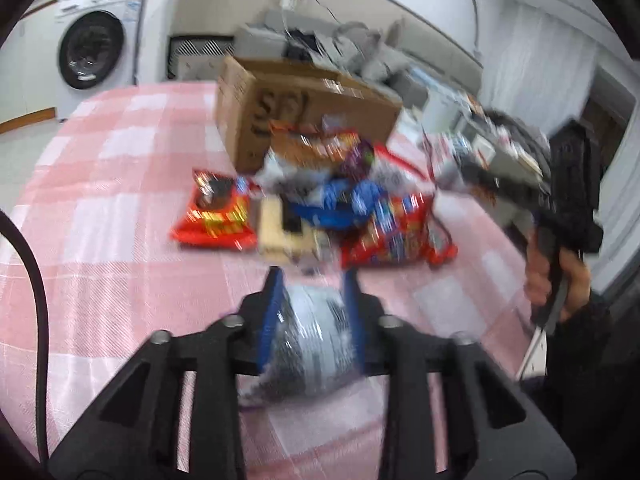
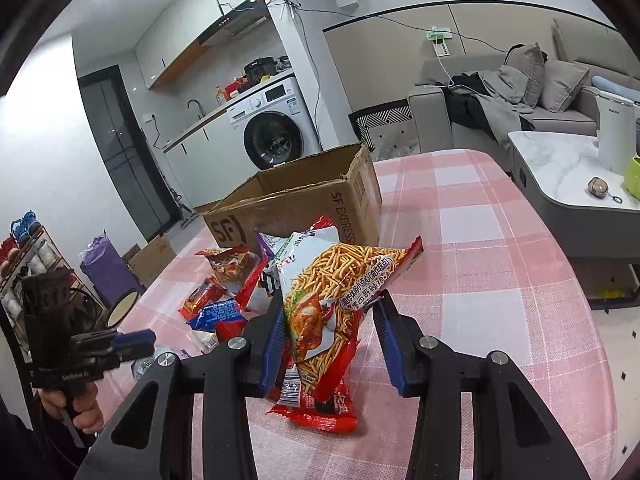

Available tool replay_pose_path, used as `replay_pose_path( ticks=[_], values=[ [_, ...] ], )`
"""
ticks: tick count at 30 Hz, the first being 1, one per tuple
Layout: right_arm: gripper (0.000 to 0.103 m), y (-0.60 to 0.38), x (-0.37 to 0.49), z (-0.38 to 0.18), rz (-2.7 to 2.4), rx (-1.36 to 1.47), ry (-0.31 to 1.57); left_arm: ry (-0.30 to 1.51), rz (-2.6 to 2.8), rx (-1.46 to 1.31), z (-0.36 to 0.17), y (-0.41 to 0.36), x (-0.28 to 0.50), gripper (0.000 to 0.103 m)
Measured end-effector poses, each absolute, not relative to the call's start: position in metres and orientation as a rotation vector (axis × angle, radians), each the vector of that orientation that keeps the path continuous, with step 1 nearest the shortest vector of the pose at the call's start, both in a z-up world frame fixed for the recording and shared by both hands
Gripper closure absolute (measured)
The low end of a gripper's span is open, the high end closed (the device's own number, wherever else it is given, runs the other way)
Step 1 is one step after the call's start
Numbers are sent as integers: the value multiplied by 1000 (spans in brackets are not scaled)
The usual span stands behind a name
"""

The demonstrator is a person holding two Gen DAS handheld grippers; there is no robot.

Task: Organize snacks
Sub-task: 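Lift both held bags and carry them over the open cardboard box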

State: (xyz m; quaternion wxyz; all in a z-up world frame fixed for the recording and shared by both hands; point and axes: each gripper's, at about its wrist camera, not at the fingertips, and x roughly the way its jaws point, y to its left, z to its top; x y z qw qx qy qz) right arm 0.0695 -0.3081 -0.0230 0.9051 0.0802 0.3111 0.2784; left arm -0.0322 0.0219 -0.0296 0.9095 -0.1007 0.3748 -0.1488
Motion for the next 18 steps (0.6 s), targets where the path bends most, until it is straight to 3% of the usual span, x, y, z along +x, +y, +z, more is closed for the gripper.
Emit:
replay_pose_path(
  ticks=[2, 5, 7, 8, 11, 18],
  values=[
    [60, -308, 72, -24, 576, 164, 643, 798, -272, -194, -35, 20, -33, 38],
    [60, -307, 73, -24, 578, 160, 646, 856, -233, -176, -49, 17, -28, 29],
    [60, -306, 73, -25, 579, 161, 645, 890, -235, -184, -58, 18, -25, 30],
    [60, -305, 73, -25, 579, 161, 646, 878, -249, -185, -57, 17, -27, 40],
    [60, -304, 72, -26, 579, 157, 646, 855, -257, -165, -51, 14, -32, 52],
    [60, -304, 68, -21, 595, 166, 618, 754, -275, -206, -22, 17, -34, 53]
  ],
)
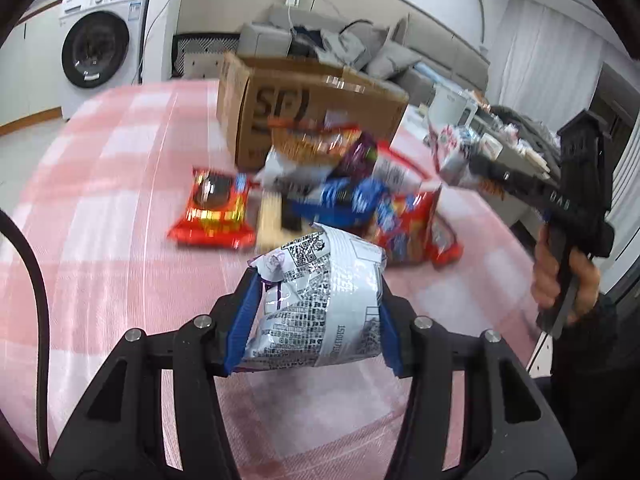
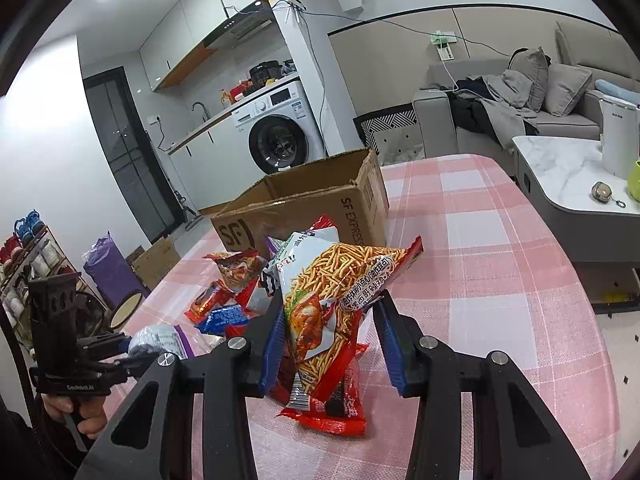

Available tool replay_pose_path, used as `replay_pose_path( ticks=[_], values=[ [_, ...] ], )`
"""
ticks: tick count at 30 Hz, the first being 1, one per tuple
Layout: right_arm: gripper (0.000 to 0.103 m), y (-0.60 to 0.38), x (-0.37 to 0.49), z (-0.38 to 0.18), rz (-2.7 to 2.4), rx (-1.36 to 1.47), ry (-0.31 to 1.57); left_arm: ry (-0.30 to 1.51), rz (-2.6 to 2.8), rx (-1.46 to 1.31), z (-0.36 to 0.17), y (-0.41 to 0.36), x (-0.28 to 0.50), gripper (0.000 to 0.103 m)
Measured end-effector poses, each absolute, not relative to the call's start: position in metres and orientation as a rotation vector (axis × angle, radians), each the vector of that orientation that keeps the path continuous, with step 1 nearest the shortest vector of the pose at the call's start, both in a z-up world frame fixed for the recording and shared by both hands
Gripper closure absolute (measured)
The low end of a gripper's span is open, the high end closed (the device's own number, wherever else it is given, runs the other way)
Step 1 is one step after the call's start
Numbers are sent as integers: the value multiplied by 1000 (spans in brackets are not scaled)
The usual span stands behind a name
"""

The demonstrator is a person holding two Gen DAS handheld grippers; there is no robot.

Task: Organize snacks
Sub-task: 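Lift both held bags and carry them over the open cardboard box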

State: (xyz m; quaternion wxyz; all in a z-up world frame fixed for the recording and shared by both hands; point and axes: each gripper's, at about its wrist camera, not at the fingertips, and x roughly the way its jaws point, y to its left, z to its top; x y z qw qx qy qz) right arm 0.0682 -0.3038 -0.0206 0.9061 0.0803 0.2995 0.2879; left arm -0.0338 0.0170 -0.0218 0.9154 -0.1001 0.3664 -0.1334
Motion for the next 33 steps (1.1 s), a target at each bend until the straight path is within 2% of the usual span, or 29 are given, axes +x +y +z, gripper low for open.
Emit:
replay_pose_path(
  ticks=[18, 33],
  values=[
    [60, -288, 79, 23, 583, 124, 552, 548, -193, -185, 62, 20, 31, 52],
    [60, -262, 120, 42, 549, 88, 556, 478, -86, -99, 90, 7, 112, 52]
  ],
)
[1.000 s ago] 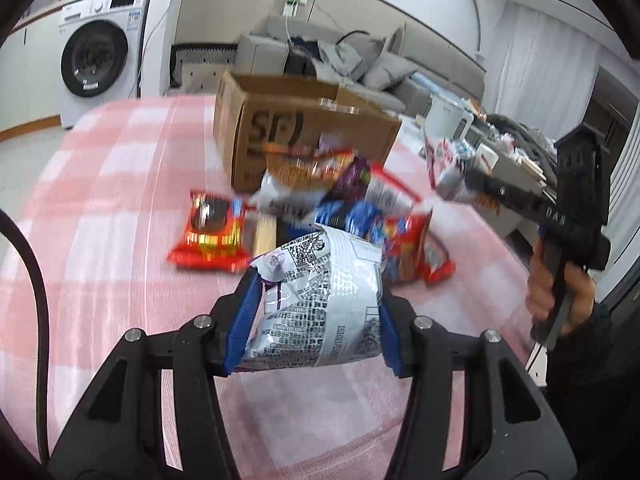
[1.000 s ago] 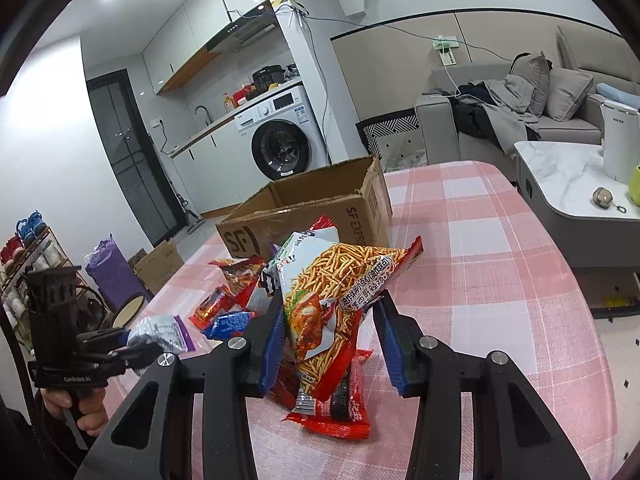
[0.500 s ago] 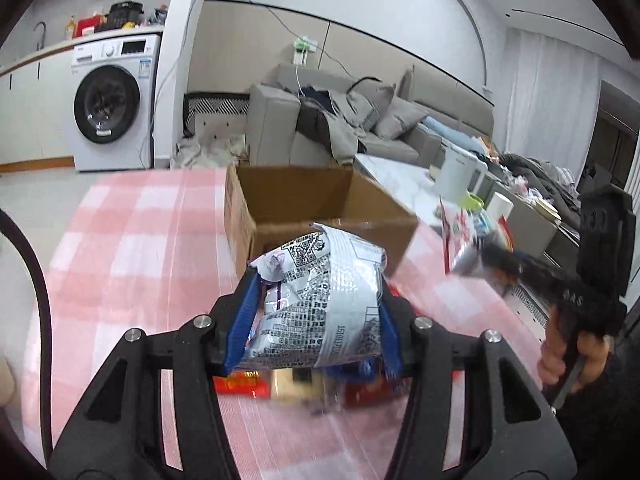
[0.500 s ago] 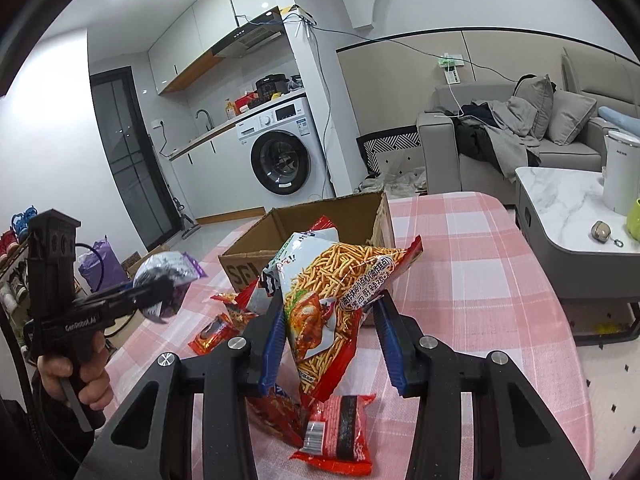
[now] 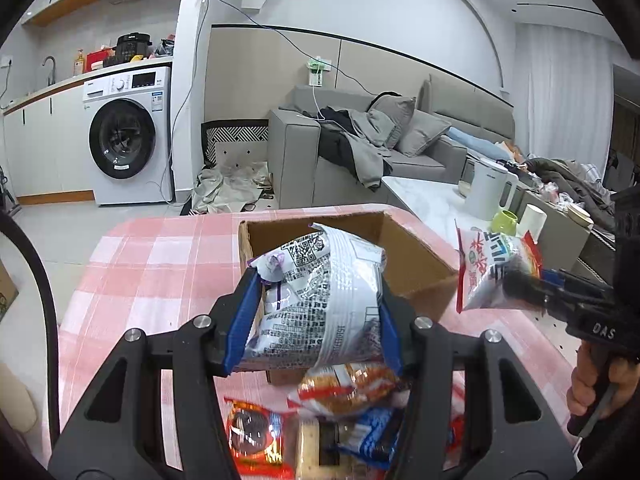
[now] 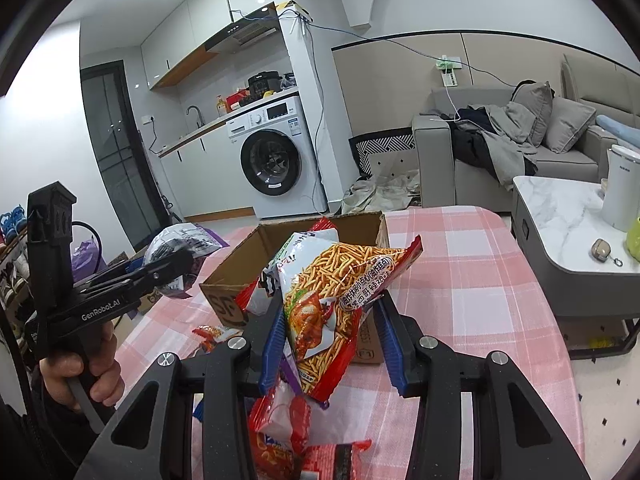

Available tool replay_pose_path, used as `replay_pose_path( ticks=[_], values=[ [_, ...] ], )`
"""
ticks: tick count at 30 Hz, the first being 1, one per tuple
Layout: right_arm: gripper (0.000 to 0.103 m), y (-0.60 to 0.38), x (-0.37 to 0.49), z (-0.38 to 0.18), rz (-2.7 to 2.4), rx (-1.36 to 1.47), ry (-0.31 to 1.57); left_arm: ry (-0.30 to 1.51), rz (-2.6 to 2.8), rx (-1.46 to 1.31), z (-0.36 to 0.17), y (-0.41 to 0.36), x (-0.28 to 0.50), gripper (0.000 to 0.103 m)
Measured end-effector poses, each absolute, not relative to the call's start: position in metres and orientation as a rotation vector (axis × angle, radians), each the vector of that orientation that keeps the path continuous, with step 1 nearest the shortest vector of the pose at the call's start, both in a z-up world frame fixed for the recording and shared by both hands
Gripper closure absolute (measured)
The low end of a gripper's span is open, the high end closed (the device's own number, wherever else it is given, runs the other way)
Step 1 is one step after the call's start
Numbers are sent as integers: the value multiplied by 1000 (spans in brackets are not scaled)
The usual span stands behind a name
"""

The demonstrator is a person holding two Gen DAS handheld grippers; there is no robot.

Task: Organize snacks
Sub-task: 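Lift both held bags and carry them over the open cardboard box, then open both tools to drop the bags into the box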

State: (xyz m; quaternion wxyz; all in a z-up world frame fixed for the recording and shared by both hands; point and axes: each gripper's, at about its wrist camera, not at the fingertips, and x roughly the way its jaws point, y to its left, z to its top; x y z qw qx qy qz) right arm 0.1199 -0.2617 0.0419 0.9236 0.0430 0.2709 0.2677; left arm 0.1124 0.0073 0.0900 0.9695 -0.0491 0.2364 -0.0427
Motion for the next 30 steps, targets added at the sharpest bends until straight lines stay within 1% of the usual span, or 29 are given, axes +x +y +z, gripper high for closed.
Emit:
replay_pose_path(
  ticks=[5, 18, 30],
  values=[
    [60, -249, 137, 44, 552, 73, 566, 484, -79, -98, 90, 5, 144, 52],
    [60, -222, 180, 35, 556, 66, 608, 553, -72, -127, 63, 15, 224, 52],
    [60, -202, 208, 18, 573, 29, 677, 586, -63, -66, 30, 15, 255, 52]
  ],
)
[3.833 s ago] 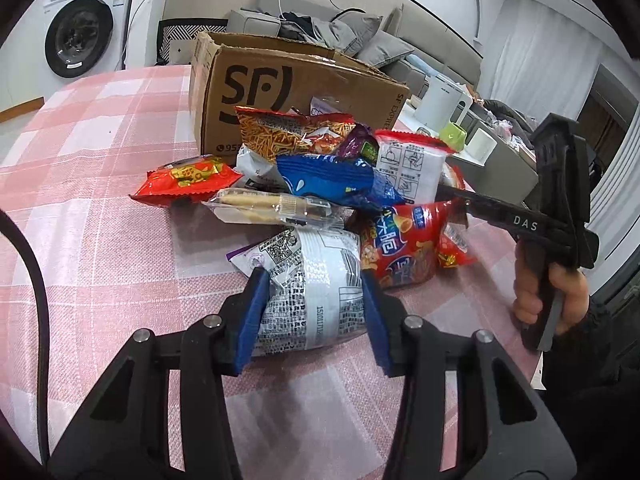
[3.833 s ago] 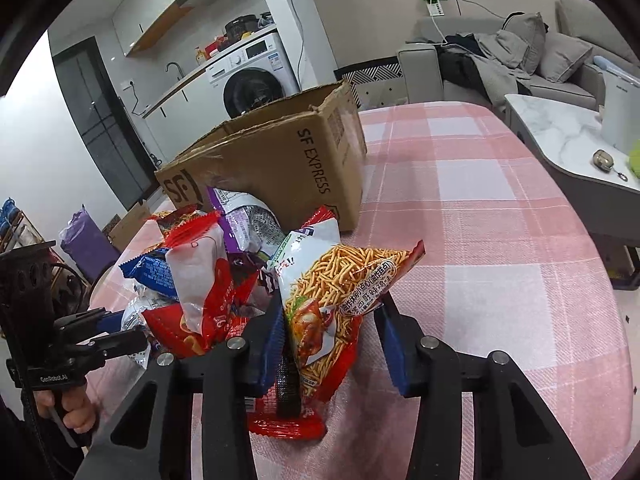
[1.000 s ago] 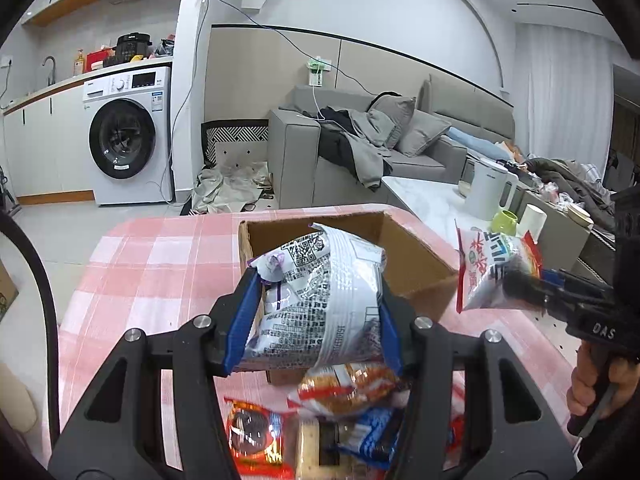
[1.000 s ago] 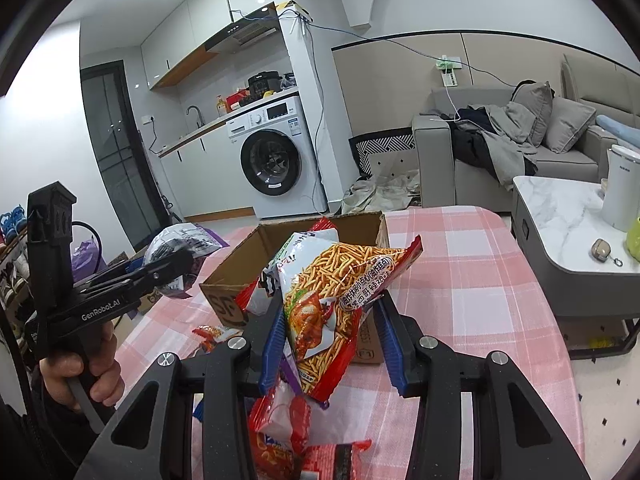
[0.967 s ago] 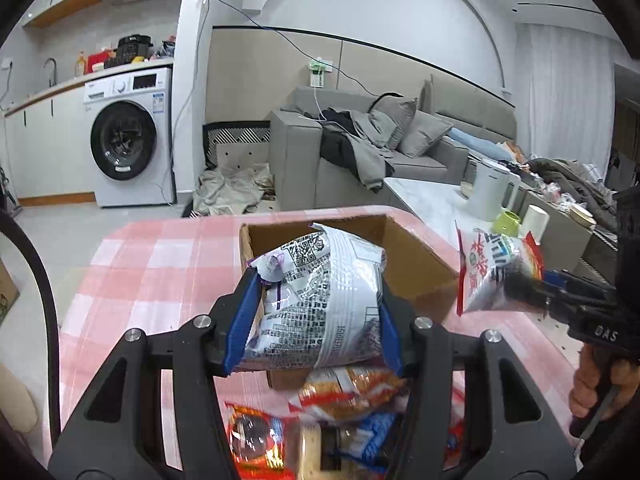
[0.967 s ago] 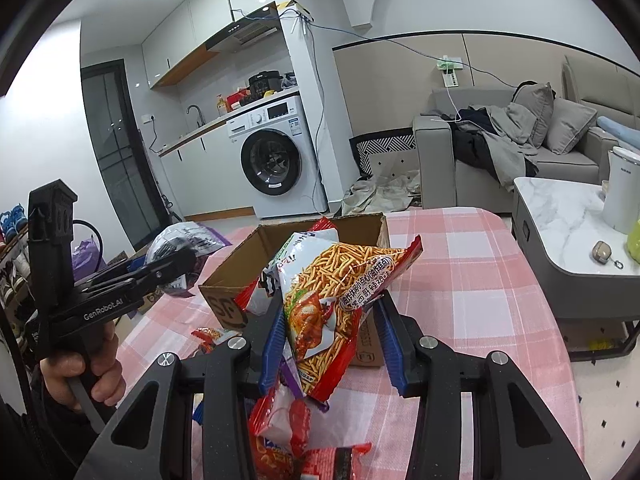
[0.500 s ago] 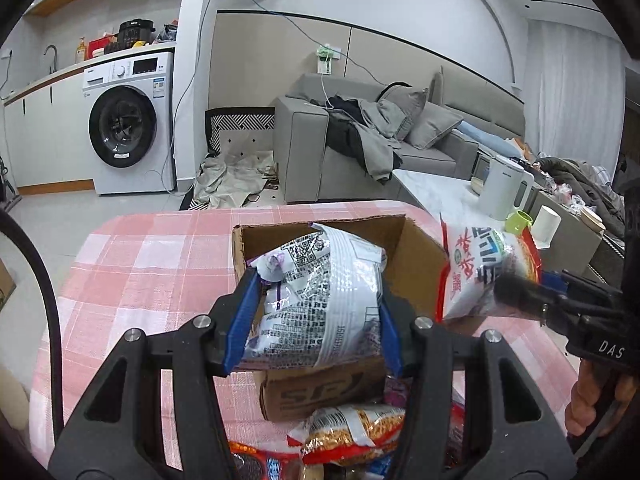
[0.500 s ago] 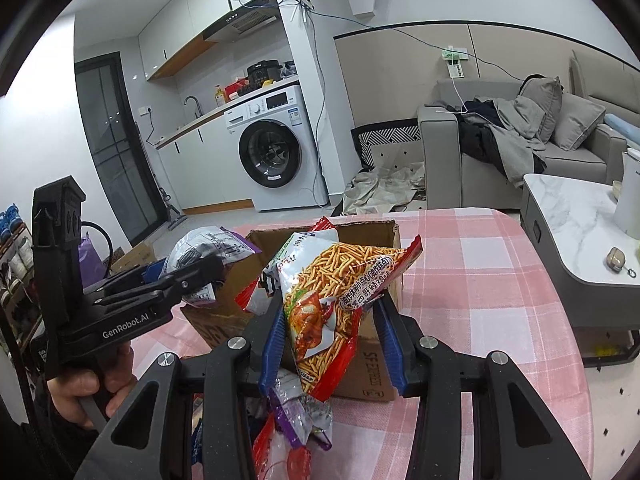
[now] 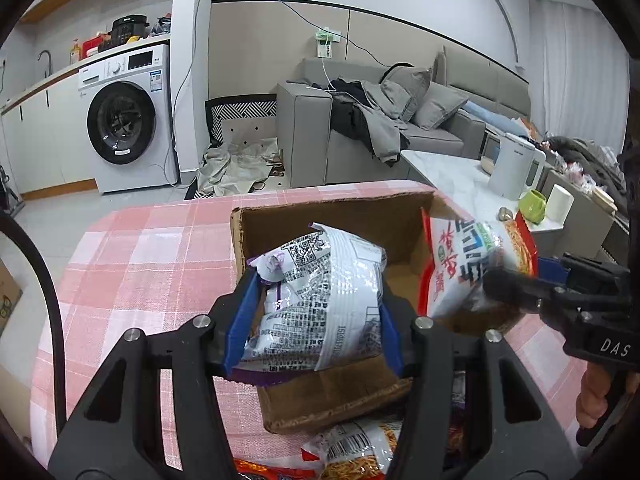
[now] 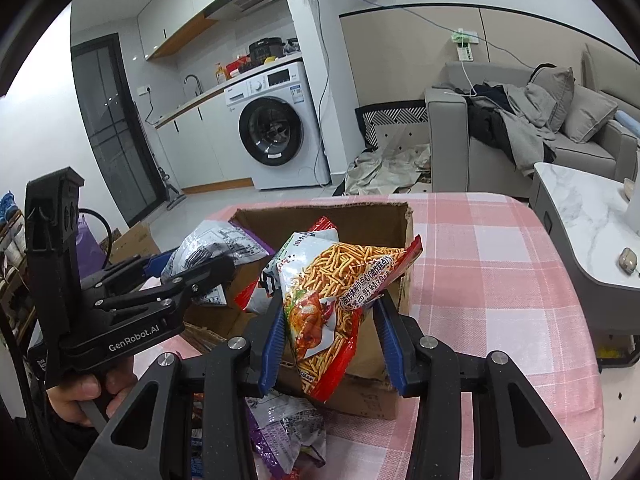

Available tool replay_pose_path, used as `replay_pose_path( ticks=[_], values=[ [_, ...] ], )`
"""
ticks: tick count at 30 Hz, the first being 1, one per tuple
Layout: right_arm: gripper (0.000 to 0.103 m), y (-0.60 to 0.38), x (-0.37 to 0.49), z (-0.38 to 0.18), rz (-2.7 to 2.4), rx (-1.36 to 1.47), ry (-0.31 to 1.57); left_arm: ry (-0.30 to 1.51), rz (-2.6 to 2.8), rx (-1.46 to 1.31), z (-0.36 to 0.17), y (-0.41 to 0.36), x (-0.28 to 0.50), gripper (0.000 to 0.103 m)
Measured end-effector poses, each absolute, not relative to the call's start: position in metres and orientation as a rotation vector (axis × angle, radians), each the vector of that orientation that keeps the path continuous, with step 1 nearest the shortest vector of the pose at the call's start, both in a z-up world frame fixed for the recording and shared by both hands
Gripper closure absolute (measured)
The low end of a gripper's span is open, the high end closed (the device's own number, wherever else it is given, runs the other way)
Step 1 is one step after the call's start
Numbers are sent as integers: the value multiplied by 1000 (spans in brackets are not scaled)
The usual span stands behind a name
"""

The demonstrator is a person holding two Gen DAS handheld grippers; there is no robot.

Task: Organize snacks
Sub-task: 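Open both tools to drop the bags into the box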

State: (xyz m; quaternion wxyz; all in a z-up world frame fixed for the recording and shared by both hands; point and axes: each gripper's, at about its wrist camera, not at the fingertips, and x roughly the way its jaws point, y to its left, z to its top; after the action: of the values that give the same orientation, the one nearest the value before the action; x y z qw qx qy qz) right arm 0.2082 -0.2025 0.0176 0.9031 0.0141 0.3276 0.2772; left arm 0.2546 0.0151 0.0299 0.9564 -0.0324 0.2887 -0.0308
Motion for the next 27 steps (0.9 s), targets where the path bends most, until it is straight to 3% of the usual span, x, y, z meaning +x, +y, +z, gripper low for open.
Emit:
replay_pose_path(
  ticks=[16, 19, 20, 22, 25, 27],
  values=[
    [59, -195, 206, 13, 613, 30, 679, 593, -103, -73, 26, 16, 247, 47],
    [49, -198, 203, 17, 634, 51, 665, 574, -132, -97, 31, 18, 237, 27],
    [39, -199, 200, 20, 630, 50, 649, 561, -131, -104, 34, 20, 230, 19],
    [25, -203, 195, 27, 615, 38, 615, 547, -132, -111, 39, 19, 219, 18],
    [3, -210, 187, 37, 597, 30, 586, 535, -119, -120, 46, 22, 201, 1],
    [0, -219, 181, 43, 575, 42, 571, 516, -96, -121, 50, 24, 185, 1]
  ],
)
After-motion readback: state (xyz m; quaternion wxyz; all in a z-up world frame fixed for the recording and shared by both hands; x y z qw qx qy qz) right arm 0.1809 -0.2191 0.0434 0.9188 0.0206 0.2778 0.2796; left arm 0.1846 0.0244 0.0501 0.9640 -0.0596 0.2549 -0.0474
